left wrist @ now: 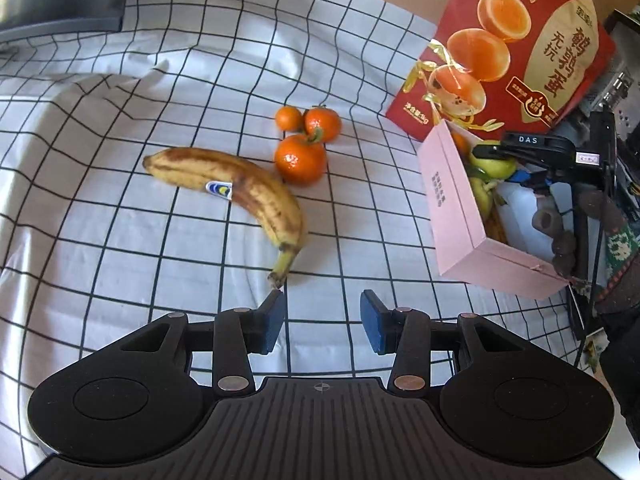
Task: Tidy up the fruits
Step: 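Lower the green pear into the pink box and open the right tool, then reach the right tool to the remaining banana and grasp it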
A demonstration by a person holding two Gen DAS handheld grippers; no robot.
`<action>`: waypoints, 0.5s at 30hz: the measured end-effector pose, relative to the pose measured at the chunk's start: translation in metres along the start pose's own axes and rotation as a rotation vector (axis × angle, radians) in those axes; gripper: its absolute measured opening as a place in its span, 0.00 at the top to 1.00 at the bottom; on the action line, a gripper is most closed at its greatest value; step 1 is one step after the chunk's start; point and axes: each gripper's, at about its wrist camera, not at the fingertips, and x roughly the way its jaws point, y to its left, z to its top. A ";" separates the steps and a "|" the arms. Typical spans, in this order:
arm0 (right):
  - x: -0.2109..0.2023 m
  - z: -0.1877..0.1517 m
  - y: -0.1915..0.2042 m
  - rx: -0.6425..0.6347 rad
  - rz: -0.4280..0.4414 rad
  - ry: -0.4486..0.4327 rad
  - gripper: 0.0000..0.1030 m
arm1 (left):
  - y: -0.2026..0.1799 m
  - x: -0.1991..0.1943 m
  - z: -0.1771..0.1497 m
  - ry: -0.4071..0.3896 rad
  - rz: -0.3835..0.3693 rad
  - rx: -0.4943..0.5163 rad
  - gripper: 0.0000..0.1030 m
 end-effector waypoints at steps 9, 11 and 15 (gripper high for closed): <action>-0.030 -0.009 -0.007 0.013 -0.002 -0.040 0.40 | 0.000 0.007 0.003 0.006 0.002 0.009 0.55; -0.039 -0.013 -0.003 0.005 -0.017 -0.052 0.40 | 0.003 0.009 0.005 0.008 0.017 0.001 0.55; -0.069 -0.030 0.034 -0.125 -0.025 -0.098 0.40 | 0.014 0.012 0.012 0.004 0.062 -0.041 0.55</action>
